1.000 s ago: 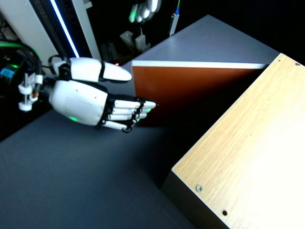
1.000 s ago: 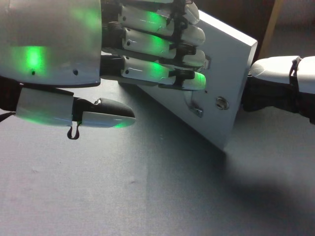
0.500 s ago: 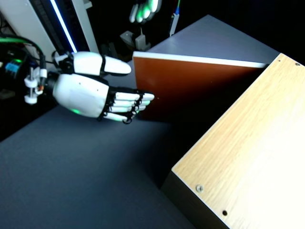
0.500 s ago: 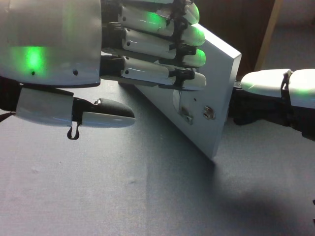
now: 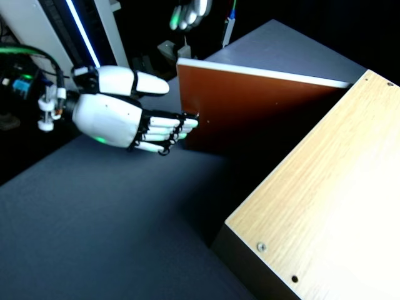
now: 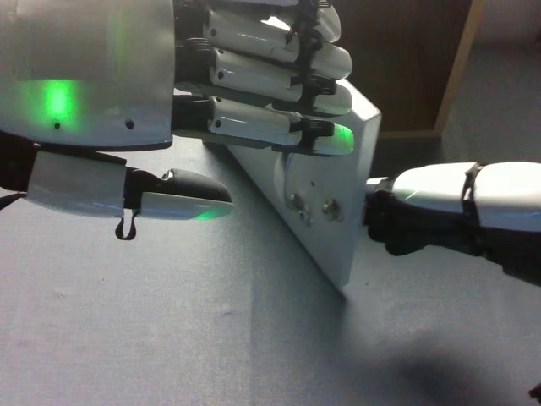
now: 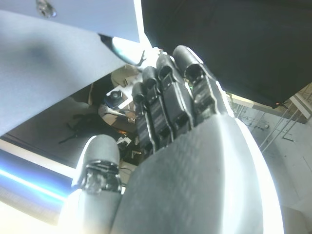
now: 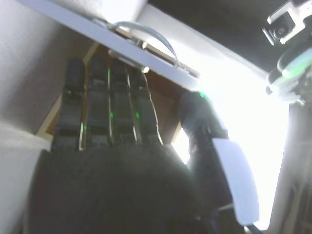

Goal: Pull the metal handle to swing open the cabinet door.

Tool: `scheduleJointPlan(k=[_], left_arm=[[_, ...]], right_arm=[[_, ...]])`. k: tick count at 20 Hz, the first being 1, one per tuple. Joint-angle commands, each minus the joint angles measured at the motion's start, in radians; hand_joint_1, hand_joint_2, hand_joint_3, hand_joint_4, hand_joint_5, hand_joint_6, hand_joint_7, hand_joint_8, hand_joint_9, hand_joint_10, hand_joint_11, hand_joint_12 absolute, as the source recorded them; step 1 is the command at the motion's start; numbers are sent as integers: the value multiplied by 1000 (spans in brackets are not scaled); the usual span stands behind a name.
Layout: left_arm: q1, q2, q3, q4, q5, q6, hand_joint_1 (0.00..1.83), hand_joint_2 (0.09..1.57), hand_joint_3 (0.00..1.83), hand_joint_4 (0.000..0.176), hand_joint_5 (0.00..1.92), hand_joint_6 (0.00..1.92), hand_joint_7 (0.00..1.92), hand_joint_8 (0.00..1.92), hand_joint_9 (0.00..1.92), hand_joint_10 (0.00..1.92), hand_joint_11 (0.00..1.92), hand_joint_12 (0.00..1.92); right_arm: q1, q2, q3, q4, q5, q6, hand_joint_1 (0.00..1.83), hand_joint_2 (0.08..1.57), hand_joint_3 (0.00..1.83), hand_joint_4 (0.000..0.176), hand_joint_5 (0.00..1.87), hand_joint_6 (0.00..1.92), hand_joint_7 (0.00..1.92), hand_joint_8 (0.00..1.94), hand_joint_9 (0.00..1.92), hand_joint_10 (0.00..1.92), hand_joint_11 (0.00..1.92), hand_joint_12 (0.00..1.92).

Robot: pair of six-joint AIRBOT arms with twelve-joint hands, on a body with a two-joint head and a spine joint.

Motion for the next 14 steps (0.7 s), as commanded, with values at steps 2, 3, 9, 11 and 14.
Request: scheduleJointPlan(k=[2, 3, 9, 11, 14], left_arm=[[-10, 7, 1, -94, -23, 9, 0, 1571, 59, 0, 409, 4, 429, 2, 397, 3, 37, 801], [-10, 7, 1, -94, -23, 9, 0, 1571, 59, 0, 408, 3, 423, 0, 390, 0, 35, 800], [-10, 7, 1, -94, -23, 9, 0, 1571, 55, 0, 413, 3, 435, 4, 402, 4, 46, 805], [-10, 7, 1, -94, -23, 9, 0, 1571, 51, 0, 413, 2, 435, 3, 403, 4, 45, 806], [-10, 7, 1, -94, -23, 9, 0, 1571, 48, 0, 409, 0, 427, 0, 396, 0, 39, 804]], right_arm=[[6, -9, -7, -6, 107, 10, 0, 1571, 69, 0, 357, 4, 386, 3, 366, 4, 0, 903], [6, -18, -7, -6, 107, 10, 0, 1571, 68, 0, 357, 4, 384, 2, 363, 2, 0, 904], [6, -76, -20, -6, 110, 10, 0, 1571, 71, 0, 349, 2, 374, 2, 354, 2, 0, 895], [7, -90, -27, -6, 118, 10, 0, 1571, 72, 0, 358, 5, 383, 5, 362, 5, 0, 897], [7, -106, -33, -6, 121, 10, 0, 1571, 70, 0, 357, 4, 381, 3, 361, 4, 0, 895]])
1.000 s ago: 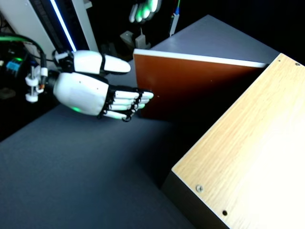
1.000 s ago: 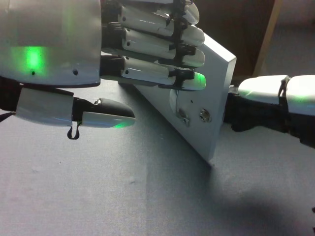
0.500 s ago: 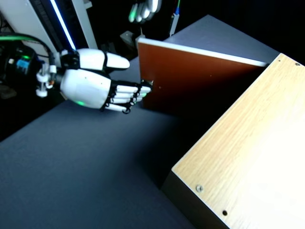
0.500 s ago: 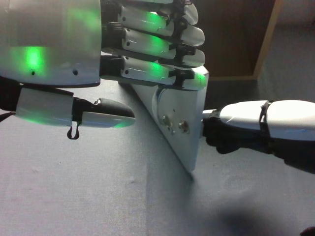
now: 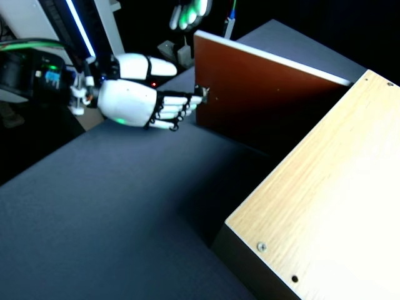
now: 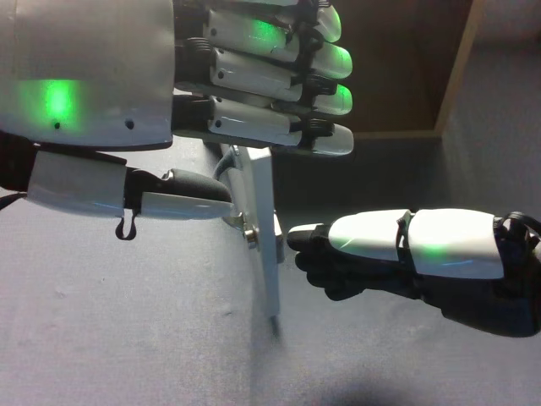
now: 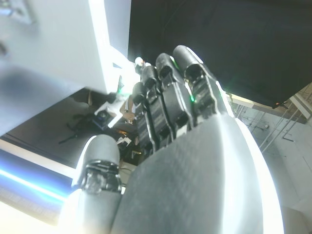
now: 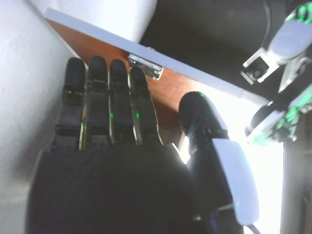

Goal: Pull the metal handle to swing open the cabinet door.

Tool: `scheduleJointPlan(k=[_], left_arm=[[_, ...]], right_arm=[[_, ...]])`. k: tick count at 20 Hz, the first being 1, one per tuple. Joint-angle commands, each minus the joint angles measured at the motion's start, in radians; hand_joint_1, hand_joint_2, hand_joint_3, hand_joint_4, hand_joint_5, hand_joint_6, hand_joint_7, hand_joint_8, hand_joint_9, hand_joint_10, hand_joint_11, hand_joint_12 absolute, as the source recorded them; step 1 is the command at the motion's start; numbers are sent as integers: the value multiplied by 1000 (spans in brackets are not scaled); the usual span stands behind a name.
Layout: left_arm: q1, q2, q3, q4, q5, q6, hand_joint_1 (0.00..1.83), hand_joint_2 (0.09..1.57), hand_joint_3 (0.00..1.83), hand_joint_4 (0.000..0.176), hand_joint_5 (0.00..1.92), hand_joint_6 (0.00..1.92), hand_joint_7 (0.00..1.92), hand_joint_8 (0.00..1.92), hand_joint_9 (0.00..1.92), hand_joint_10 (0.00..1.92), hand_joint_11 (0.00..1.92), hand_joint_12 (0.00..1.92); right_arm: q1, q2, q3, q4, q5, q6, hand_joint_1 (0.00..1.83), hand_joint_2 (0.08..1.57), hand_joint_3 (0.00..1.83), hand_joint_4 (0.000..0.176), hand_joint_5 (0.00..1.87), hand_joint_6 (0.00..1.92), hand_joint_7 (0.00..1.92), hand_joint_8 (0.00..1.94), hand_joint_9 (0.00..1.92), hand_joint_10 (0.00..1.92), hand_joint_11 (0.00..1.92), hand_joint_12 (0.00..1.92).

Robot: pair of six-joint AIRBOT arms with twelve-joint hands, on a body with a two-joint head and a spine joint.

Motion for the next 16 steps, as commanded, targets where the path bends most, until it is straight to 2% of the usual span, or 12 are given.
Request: scheduleJointPlan(k=[1, 16], left_arm=[[-10, 7, 1, -94, -22, 9, 0, 1571, 48, 0, 408, 0, 427, 0, 396, 0, 39, 804], [-10, 7, 1, -94, -22, 9, 0, 1571, 58, 0, 403, 1, 416, 0, 384, 0, 21, 802]], right_arm=[[7, -5, -8, -7, 112, 10, 0, 1571, 67, 0, 366, 7, 386, 5, 365, 5, 0, 896], [7, -93, -9, -1, 176, 10, 0, 1571, 76, 0, 369, 1, 388, 0, 365, 0, 0, 902]])
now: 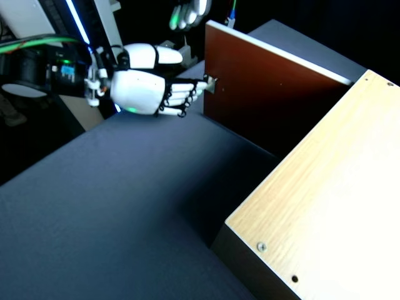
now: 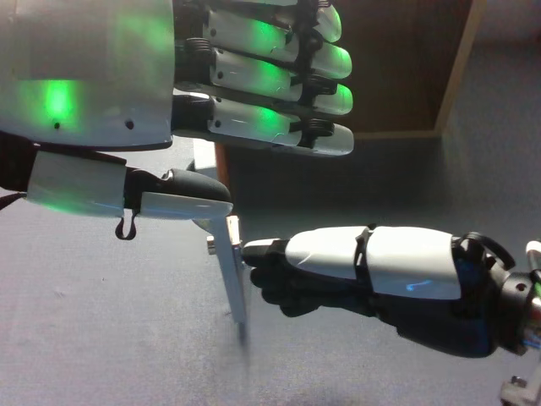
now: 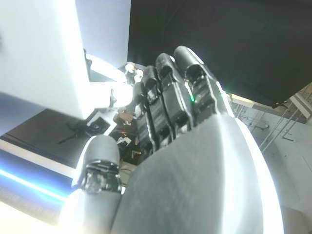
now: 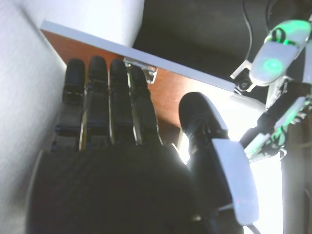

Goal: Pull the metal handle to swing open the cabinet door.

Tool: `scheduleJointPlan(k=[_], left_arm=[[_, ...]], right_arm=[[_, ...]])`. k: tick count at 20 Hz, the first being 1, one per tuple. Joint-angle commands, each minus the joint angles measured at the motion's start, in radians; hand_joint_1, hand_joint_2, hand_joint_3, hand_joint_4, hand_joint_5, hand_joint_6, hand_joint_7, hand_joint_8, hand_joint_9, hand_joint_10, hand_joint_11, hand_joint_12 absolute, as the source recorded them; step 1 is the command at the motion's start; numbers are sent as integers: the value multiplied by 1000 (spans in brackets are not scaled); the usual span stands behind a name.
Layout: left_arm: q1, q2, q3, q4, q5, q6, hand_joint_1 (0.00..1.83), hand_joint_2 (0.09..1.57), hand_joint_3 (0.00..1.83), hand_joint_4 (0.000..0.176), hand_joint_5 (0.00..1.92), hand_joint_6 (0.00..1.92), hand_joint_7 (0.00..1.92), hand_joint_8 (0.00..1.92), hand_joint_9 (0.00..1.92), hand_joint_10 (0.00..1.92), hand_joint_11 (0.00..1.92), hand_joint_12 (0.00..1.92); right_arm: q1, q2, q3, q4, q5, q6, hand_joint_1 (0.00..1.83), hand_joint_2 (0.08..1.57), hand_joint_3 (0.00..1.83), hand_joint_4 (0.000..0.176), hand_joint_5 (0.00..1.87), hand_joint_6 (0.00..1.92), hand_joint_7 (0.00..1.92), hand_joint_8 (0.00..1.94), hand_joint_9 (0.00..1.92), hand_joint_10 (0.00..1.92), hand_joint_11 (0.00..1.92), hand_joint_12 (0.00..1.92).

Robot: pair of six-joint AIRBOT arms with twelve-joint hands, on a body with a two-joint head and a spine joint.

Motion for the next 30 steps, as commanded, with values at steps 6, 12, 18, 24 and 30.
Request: scheduleJointPlan(k=[6, 12, 18, 24, 30], left_arm=[[-10, 7, 1, -94, -23, 9, 0, 1571, 59, 0, 411, 3, 427, 3, 387, 3, 25, 791], [-10, 7, 1, -94, -23, 9, 0, 1571, 48, 0, 411, 2, 426, 2, 388, 2, 29, 783], [-10, 7, 1, -94, -23, 9, 0, 1571, 53, 0, 412, 1, 427, 2, 391, 2, 35, 782], [-10, 7, 1, -94, -23, 9, 0, 1571, 58, 0, 407, 0, 421, 0, 386, 0, 29, 777], [-10, 7, 1, -94, -23, 9, 0, 1571, 57, 0, 403, 0, 421, 0, 382, 0, 27, 773]], right_arm=[[7, -39, -4, -12, 149, 11, 0, 1571, 85, 0, 354, 1, 385, 1, 364, 1, 0, 923], [4, -39, 6, -7, 153, 11, 0, 1571, 85, 0, 344, 0, 377, 0, 357, 0, 0, 915], [4, 19, 55, -6, 154, 11, 0, 1571, 80, 0, 341, 1, 373, 1, 353, 1, 0, 903], [-11, 26, 194, -13, 153, -31, 0, 1571, 77, 0, 346, 1, 374, 1, 355, 1, 0, 901], [-39, 18, 301, -87, 152, -127, 0, 1571, 70, 0, 350, 2, 376, 1, 357, 1, 0, 910]])
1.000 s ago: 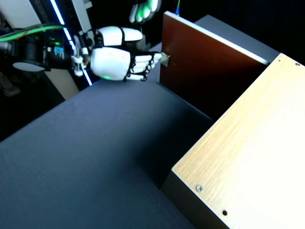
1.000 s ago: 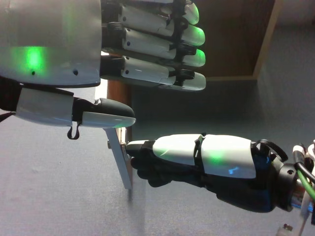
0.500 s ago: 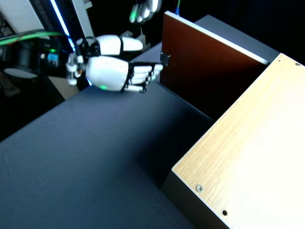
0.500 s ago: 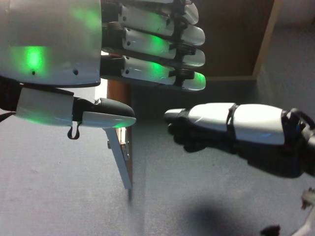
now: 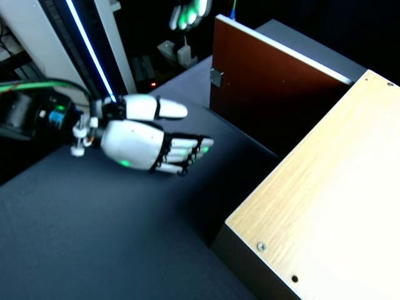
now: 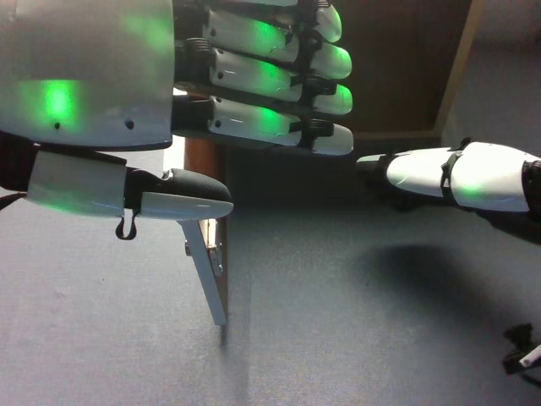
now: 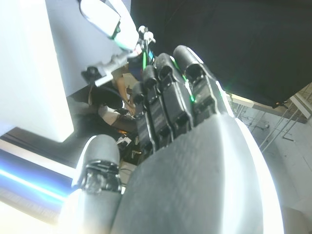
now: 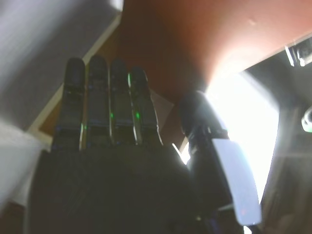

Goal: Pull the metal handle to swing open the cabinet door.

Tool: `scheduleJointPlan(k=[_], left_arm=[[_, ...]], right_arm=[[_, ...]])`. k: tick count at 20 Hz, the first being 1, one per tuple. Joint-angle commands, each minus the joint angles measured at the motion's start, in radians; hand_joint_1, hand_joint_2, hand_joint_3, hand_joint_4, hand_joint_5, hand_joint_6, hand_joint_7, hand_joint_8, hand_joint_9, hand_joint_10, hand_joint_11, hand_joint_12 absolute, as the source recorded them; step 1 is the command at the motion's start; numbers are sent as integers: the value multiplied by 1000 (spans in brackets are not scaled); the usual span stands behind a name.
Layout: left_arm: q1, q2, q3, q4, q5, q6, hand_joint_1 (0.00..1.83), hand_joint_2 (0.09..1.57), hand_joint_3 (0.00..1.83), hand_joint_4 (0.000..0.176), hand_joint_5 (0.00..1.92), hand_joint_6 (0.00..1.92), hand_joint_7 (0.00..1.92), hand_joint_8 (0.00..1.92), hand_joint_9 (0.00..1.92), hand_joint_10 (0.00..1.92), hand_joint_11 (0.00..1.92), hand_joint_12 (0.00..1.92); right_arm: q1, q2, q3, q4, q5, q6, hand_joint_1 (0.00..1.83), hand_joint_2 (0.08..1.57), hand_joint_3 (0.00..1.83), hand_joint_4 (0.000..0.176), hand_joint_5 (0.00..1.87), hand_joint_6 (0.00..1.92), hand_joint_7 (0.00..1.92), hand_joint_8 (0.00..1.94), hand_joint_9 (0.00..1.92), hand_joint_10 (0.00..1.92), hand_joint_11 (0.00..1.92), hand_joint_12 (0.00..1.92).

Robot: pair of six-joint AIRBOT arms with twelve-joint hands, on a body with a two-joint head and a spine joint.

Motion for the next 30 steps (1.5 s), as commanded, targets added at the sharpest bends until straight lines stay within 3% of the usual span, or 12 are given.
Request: scheduleJointPlan(k=[1, 2, 8, 10, 13, 14, 24, 30], left_arm=[[-10, 7, 1, -93, -22, 9, 0, 1571, 59, 0, 402, 0, 421, 0, 382, 0, 27, 773], [-10, 7, 1, -93, -22, 9, 0, 1571, 63, 0, 403, 2, 421, 1, 379, 1, 27, 771], [-10, 7, 1, -93, -22, 9, 0, 1571, 64, 0, 398, 0, 417, 0, 378, 1, 41, 767], [-10, 7, 1, -93, -22, 9, 0, 1571, 66, 0, 395, 2, 413, 1, 376, 0, 58, 734], [-10, 7, 1, -93, -22, 9, 0, 1571, 65, 0, 398, 2, 416, 2, 376, 0, 60, 730], [-10, 7, 1, -93, -22, 9, 0, 1571, 64, 0, 400, 3, 417, 2, 377, 1, 63, 729], [-10, 7, 1, -93, -22, 9, 0, 1571, 60, 0, 418, 0, 432, 0, 386, 0, 95, 697], [-10, 7, 1, -93, -22, 9, 0, 1571, 61, 0, 422, 1, 438, 2, 389, 1, 104, 693]], right_arm=[[-1, 3, 12, -26, 113, -10, 0, 1571, 69, 0, 354, 4, 380, 2, 359, 2, 0, 912], [-7, 3, 35, -86, 114, -47, 0, 1571, 68, 0, 344, 0, 374, 0, 352, 0, 0, 909], [-9, 9, 83, -108, 119, -47, 0, 1571, 67, 0, 339, 1, 369, 2, 349, 2, 0, 892], [-9, 3, 100, -105, 184, -50, 0, 1571, 68, 0, 346, 4, 374, 4, 353, 3, 0, 896], [-9, -3, 109, -41, 297, -223, 0, 1571, 67, 0, 352, 4, 374, 1, 354, 2, 0, 907], [-9, -3, 106, -25, 308, -236, 0, 1571, 68, 0, 348, 2, 373, 1, 353, 1, 0, 905], [-9, 3, 75, 34, 445, -236, 0, 1571, 80, 0, 370, 6, 392, 3, 372, 4, 0, 927], [-9, 41, 82, -32, 473, -236, 0, 1571, 89, 0, 367, 3, 387, 0, 367, 1, 0, 924]])
